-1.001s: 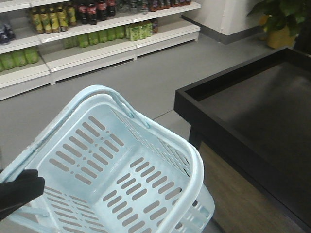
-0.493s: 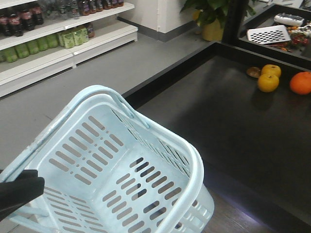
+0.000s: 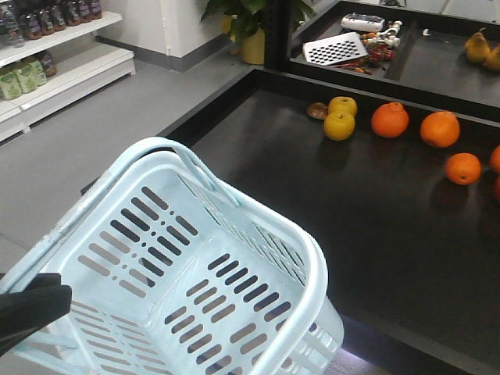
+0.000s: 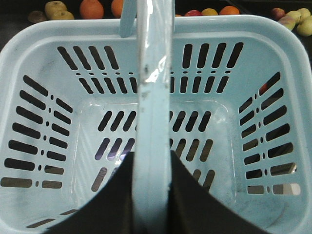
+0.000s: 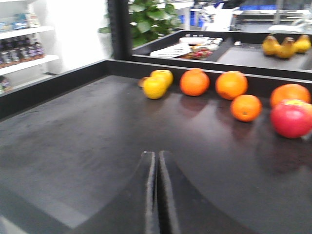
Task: Pick three apples into basket with both arms
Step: 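Drive the base toward the apple and orange table carrying the basket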
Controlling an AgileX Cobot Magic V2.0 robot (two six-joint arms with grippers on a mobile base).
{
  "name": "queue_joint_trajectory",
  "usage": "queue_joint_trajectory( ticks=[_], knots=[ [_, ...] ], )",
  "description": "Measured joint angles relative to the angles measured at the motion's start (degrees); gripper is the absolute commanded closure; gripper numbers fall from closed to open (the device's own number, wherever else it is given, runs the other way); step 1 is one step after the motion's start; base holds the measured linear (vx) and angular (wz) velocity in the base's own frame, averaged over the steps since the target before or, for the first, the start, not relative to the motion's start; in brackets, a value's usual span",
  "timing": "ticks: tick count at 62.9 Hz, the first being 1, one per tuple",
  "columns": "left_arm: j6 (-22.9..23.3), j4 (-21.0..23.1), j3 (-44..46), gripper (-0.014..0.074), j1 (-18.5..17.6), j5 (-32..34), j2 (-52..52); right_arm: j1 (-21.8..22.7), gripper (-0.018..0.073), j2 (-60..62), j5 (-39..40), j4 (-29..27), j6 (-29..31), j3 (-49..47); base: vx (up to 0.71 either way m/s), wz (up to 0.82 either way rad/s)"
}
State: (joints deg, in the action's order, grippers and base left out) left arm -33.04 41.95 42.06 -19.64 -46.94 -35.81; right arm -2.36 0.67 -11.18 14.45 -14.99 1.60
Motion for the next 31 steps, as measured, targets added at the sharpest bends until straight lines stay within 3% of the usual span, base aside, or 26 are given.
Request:
queue_joint_trajectory(
  ticks=[31],
  knots=[
    [0.0,0.0,0.0,0.0603,0.0,0.0,0.0,0.0,0.0564,0.0,0.0,0.0,0.0,0.0,0.06,-0.27]
  ],
)
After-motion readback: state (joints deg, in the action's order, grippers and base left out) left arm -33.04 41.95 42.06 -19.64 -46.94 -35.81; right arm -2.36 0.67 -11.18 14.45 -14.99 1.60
